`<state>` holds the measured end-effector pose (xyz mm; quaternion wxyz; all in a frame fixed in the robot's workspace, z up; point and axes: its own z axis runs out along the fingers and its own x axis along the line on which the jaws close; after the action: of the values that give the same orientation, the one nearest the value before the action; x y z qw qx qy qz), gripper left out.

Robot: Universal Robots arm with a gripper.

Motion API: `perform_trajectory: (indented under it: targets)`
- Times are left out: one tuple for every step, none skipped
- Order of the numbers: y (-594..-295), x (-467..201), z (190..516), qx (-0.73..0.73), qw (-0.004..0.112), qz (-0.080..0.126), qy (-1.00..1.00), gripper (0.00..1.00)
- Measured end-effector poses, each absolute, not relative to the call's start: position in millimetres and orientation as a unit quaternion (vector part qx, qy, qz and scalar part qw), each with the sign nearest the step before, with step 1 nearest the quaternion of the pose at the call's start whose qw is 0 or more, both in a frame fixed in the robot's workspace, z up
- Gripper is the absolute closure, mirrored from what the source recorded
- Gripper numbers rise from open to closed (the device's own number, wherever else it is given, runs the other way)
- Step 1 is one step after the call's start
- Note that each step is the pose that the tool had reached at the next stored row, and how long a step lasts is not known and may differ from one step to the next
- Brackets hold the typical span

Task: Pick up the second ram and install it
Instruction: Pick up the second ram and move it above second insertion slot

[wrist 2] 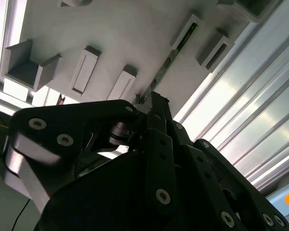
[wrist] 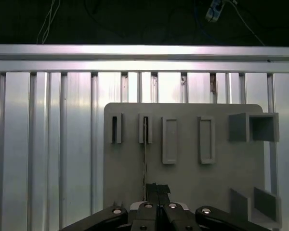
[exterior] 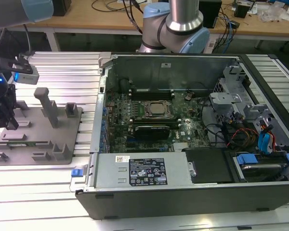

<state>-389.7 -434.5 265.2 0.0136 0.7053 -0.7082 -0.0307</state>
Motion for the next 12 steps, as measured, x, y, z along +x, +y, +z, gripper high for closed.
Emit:
perform_trajectory:
  targets:
    - [-434.6, -390.3, 264.0, 0.705, 0.014, -0.031, -0.708, 0.92]
    - [-434.7, -390.7, 263.2, 0.705, 0.014, -0.031, -0.708, 0.92]
    - [-435.0, -391.1, 261.9, 0.705, 0.014, -0.031, -0.708, 0.92]
    - [-435.3, -391.4, 260.8, 0.705, 0.014, -0.031, -0.708, 0.92]
    - [-435.4, -391.6, 260.1, 0.705, 0.013, -0.031, -0.708, 0.92]
    - [-435.5, -391.8, 259.7, 0.705, 0.014, -0.031, -0.708, 0.92]
    - [-435.8, -392.1, 258.4, 0.705, 0.014, -0.031, -0.708, 0.92]
    - [-436.1, -392.4, 257.1, 0.705, 0.014, -0.031, -0.708, 0.92]
    - [-436.7, -392.9, 256.0, 0.705, 0.014, -0.031, -0.708, 0.92]
    - [-437.2, -393.1, 255.1, 0.705, 0.013, -0.031, -0.708, 0.92]
    - [-437.9, -393.6, 253.5, 0.705, 0.014, -0.031, -0.708, 0.92]
    - [-438.3, -393.9, 252.5, 0.705, 0.014, -0.031, -0.708, 0.92]
